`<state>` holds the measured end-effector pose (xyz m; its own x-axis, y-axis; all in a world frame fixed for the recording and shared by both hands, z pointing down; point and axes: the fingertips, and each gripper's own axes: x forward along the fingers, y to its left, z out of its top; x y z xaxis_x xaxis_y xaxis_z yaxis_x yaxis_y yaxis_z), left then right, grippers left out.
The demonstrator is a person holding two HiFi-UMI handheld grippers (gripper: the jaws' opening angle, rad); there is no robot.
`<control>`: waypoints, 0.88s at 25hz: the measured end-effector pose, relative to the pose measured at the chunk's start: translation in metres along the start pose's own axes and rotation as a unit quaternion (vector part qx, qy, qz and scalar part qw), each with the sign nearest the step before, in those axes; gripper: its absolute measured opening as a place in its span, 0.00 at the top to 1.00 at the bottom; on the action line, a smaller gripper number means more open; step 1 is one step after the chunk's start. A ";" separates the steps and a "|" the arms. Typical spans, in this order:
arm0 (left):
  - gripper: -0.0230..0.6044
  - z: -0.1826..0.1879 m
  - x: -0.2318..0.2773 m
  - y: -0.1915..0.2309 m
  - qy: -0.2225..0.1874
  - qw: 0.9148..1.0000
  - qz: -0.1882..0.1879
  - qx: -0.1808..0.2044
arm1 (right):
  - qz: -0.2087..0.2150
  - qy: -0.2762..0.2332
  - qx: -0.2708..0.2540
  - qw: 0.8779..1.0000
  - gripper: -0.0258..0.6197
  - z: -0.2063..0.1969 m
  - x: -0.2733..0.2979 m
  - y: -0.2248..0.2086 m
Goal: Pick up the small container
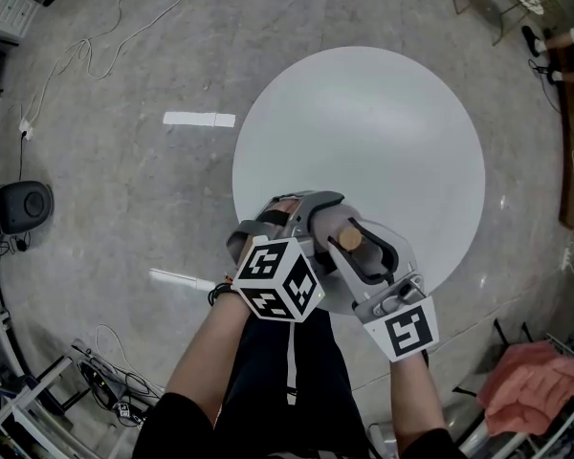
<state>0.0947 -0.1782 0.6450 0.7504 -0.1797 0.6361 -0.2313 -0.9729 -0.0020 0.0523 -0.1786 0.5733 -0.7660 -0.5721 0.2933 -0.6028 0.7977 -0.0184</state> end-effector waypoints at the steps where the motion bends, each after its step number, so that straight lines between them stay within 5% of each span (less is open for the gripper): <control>1: 0.39 0.001 -0.001 0.000 -0.001 1.000 -0.001 -0.002 | 0.000 -0.001 0.000 1.000 0.74 0.001 0.000 0.000; 22: 0.39 0.060 -0.036 0.010 -0.013 1.000 0.011 0.005 | 0.010 -0.036 -0.001 0.999 0.74 0.067 -0.022 -0.012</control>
<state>0.1028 -0.1900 0.5763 0.7613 -0.2055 0.6150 -0.2421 -0.9699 -0.0243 0.0613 -0.1886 0.5029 -0.7916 -0.5686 0.2235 -0.5873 0.8091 -0.0216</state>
